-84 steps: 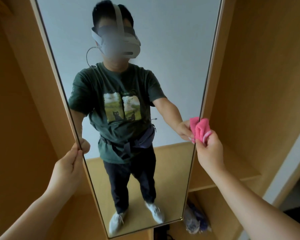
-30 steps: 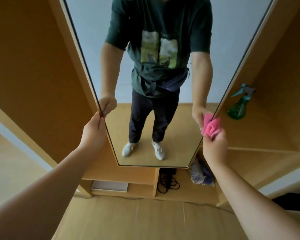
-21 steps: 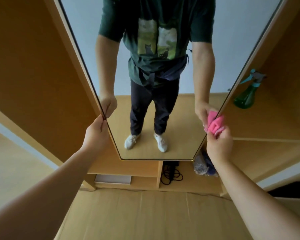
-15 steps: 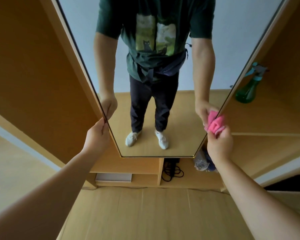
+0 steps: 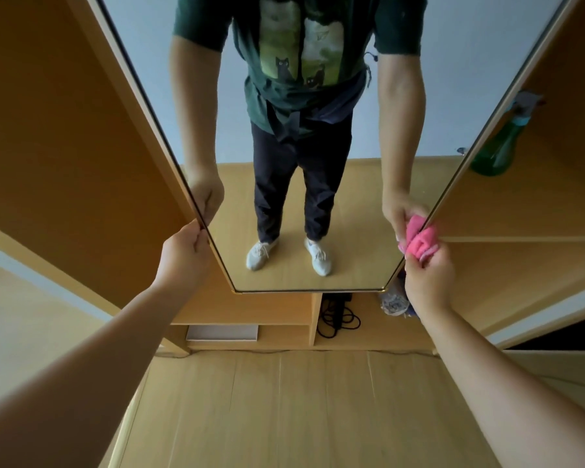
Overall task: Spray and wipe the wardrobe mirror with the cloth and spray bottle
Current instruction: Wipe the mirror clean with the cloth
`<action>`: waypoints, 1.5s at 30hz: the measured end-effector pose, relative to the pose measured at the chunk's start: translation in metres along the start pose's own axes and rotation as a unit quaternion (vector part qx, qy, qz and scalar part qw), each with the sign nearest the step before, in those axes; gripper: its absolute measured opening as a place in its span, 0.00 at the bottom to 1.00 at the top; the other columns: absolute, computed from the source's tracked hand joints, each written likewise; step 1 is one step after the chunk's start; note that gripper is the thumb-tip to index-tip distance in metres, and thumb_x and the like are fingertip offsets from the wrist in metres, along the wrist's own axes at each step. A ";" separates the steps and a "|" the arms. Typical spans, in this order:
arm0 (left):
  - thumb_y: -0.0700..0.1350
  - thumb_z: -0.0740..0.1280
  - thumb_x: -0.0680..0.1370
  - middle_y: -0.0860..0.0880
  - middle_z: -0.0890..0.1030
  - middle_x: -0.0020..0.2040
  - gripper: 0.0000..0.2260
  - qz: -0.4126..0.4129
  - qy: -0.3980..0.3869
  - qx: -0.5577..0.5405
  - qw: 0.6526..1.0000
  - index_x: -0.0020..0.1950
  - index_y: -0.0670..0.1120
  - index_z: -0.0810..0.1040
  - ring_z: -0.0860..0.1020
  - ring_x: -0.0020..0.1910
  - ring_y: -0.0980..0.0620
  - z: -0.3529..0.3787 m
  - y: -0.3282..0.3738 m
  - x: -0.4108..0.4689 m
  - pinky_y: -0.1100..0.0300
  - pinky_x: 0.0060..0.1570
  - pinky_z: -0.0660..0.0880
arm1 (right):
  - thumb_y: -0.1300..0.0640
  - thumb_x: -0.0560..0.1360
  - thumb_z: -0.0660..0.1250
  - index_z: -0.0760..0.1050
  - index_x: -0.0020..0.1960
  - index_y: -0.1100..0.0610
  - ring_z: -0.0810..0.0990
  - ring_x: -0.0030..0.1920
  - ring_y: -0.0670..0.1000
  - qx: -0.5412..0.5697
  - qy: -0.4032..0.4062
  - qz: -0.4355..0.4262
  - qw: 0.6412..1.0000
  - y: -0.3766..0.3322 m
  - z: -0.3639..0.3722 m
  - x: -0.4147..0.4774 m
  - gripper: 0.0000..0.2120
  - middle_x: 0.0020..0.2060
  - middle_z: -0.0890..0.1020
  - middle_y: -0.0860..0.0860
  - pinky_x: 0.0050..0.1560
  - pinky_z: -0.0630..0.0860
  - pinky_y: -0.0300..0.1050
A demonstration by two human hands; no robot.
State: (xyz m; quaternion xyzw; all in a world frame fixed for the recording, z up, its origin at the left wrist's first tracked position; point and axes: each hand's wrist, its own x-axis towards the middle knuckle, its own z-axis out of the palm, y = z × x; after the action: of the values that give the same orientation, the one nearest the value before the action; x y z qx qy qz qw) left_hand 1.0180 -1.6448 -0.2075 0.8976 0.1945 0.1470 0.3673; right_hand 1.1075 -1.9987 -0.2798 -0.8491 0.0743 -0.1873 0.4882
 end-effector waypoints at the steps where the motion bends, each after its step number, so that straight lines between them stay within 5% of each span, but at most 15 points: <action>1: 0.40 0.56 0.82 0.42 0.78 0.39 0.10 0.002 -0.002 0.001 1.000 0.44 0.41 0.74 0.75 0.35 0.47 0.000 -0.001 0.000 0.55 0.34 0.71 | 0.66 0.76 0.66 0.67 0.41 0.61 0.73 0.35 0.56 -0.002 0.001 0.003 1.000 0.002 0.001 -0.001 0.09 0.33 0.75 0.56 0.32 0.64 0.39; 10: 0.40 0.56 0.82 0.36 0.78 0.43 0.10 0.004 -0.003 0.015 1.000 0.45 0.37 0.73 0.78 0.44 0.37 0.003 -0.006 0.003 0.43 0.42 0.76 | 0.67 0.75 0.64 0.66 0.39 0.60 0.73 0.34 0.57 -0.003 0.025 0.017 1.000 0.015 0.010 -0.010 0.10 0.31 0.72 0.55 0.36 0.64 0.44; 27: 0.40 0.56 0.82 0.35 0.77 0.42 0.11 0.015 -0.007 0.034 0.999 0.44 0.36 0.72 0.76 0.42 0.34 0.010 -0.021 0.003 0.52 0.35 0.70 | 0.66 0.75 0.65 0.65 0.38 0.59 0.77 0.36 0.60 -0.050 -0.038 0.121 0.991 0.072 0.032 -0.044 0.11 0.33 0.76 0.58 0.37 0.71 0.48; 32: 0.41 0.55 0.82 0.43 0.78 0.41 0.09 0.004 -0.012 0.034 0.999 0.50 0.40 0.74 0.77 0.39 0.44 0.011 -0.013 -0.004 0.57 0.34 0.71 | 0.70 0.72 0.62 0.62 0.33 0.53 0.77 0.38 0.60 -0.041 -0.076 0.159 0.983 0.058 0.009 -0.052 0.17 0.32 0.75 0.56 0.40 0.74 0.50; 36: 0.42 0.57 0.82 0.47 0.78 0.42 0.09 -0.038 -0.048 0.062 0.996 0.52 0.44 0.76 0.76 0.37 0.52 0.008 -0.008 -0.024 0.61 0.31 0.70 | 0.71 0.71 0.60 0.64 0.35 0.62 0.78 0.37 0.52 -0.012 -0.145 0.153 0.977 0.038 -0.011 -0.073 0.09 0.32 0.75 0.57 0.35 0.73 0.42; 38: 0.42 0.60 0.81 0.46 0.80 0.44 0.09 -0.050 -0.090 0.067 0.992 0.47 0.46 0.79 0.79 0.41 0.48 0.003 0.001 -0.035 0.58 0.37 0.75 | 0.69 0.72 0.63 0.65 0.35 0.61 0.74 0.33 0.45 0.007 -0.176 0.120 0.977 0.016 -0.019 -0.083 0.11 0.30 0.72 0.51 0.31 0.67 0.31; 41: 0.43 0.63 0.80 0.51 0.83 0.45 0.09 -0.013 -0.155 0.010 0.988 0.43 0.55 0.78 0.81 0.46 0.49 -0.009 0.034 -0.048 0.53 0.48 0.79 | 0.67 0.72 0.64 0.74 0.44 0.59 0.77 0.41 0.53 0.060 -0.245 0.092 0.963 -0.035 -0.029 -0.090 0.04 0.36 0.76 0.56 0.41 0.75 0.41; 43: 0.45 0.64 0.79 0.53 0.83 0.48 0.07 0.029 -0.172 -0.004 0.985 0.52 0.53 0.80 0.80 0.48 0.55 -0.022 0.061 -0.051 0.58 0.50 0.78 | 0.69 0.71 0.63 0.77 0.53 0.46 0.81 0.48 0.48 0.130 -0.297 0.067 0.943 -0.077 -0.036 -0.089 0.20 0.46 0.80 0.50 0.43 0.78 0.40; 45: 0.47 0.65 0.79 0.58 0.81 0.51 0.11 0.063 -0.185 -0.027 0.980 0.60 0.53 0.79 0.79 0.49 0.64 -0.040 0.087 -0.051 0.67 0.51 0.74 | 0.73 0.71 0.63 0.76 0.56 0.46 0.82 0.48 0.46 0.210 -0.328 0.042 0.920 -0.122 -0.042 -0.088 0.25 0.51 0.80 0.51 0.41 0.80 0.39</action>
State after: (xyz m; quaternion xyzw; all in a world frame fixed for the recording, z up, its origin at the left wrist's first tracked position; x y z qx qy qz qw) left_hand 0.9777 -1.7009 -0.1239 0.9094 0.0624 0.0062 0.4111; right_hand 1.0034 -1.9429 -0.1775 -0.7373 -0.0952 0.1111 0.6595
